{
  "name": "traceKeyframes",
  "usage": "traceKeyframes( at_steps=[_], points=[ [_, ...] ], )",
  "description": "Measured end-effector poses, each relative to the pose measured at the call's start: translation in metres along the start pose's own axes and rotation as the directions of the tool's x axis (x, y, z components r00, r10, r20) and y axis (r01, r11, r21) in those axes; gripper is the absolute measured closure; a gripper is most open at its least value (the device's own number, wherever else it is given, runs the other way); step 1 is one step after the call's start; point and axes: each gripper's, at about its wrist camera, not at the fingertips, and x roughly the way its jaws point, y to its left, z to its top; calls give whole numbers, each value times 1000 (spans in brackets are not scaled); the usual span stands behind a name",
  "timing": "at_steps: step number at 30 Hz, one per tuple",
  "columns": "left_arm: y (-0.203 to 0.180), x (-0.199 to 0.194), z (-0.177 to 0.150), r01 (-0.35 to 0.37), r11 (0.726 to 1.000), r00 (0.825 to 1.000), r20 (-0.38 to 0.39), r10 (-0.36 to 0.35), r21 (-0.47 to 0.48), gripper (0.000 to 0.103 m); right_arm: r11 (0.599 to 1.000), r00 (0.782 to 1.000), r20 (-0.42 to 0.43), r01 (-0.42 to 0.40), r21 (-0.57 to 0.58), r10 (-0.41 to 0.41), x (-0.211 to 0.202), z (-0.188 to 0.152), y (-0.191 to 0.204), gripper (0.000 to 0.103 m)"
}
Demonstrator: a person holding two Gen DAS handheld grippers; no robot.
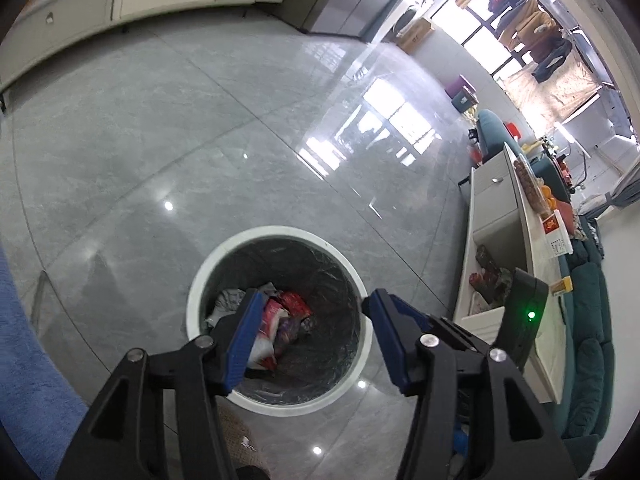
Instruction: Collect trash
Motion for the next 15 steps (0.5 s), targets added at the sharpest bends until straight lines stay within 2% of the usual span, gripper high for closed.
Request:
traceKeyframes(
  at_steps=[3, 4, 7, 8, 10, 15],
  points=[
    [0, -23, -4, -54, 999, 996, 64, 54, 5, 49, 1000, 1000, 24, 18, -7, -18, -16, -2, 6, 57],
    [-1, -34, -8, -86, 996, 992, 93, 85, 6, 49, 1000, 999, 37, 15, -13, -14, -25, -3, 12, 51],
    [-1, -64, -17, -126, 992, 980, 157, 124, 4, 49, 999, 998, 69, 10, -37, -8, -44, -6, 28, 44],
    [-1, -76, -21, -161, 987, 971, 178, 157, 7, 49, 999, 997, 80, 9, -47, -5, -51, -7, 35, 43],
    [2, -100, -29, -205, 979, 954, 227, 197, 10, 48, 997, 994, 105, -3, -77, 11, -67, -10, 54, 34],
    [17, -163, -56, -302, 953, 898, 325, 295, -32, 48, 986, 984, 166, -30, -164, 58, -106, -17, 106, 26]
  ],
)
